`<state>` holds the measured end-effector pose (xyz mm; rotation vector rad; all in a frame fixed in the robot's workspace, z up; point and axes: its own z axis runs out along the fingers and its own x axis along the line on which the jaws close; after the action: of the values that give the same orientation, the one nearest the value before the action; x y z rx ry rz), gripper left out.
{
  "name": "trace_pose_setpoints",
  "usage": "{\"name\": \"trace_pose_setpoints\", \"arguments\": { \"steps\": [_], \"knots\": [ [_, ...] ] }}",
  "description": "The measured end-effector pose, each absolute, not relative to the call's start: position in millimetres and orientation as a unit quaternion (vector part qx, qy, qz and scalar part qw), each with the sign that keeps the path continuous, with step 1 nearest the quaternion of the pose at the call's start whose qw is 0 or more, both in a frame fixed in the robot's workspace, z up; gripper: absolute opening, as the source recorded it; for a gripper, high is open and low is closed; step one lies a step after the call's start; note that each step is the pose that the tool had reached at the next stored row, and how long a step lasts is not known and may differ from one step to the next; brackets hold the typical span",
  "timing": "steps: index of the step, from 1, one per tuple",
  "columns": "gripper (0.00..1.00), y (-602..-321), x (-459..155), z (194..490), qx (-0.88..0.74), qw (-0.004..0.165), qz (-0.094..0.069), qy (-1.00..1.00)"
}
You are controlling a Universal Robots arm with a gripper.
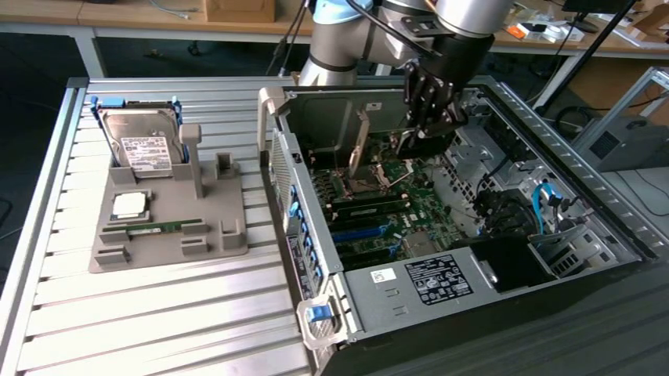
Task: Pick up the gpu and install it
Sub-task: 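Insert the gpu into the slot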
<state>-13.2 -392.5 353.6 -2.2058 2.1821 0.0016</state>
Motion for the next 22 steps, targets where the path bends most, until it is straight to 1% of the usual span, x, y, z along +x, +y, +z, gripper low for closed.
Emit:
{"name": "trace_pose_setpoints", "arguments": {
  "steps": [22],
  "knots": [
    [0.27, -400.0, -13.2, 351.5, -0.711, 0.016, -0.003, 0.703]
  ]
}}
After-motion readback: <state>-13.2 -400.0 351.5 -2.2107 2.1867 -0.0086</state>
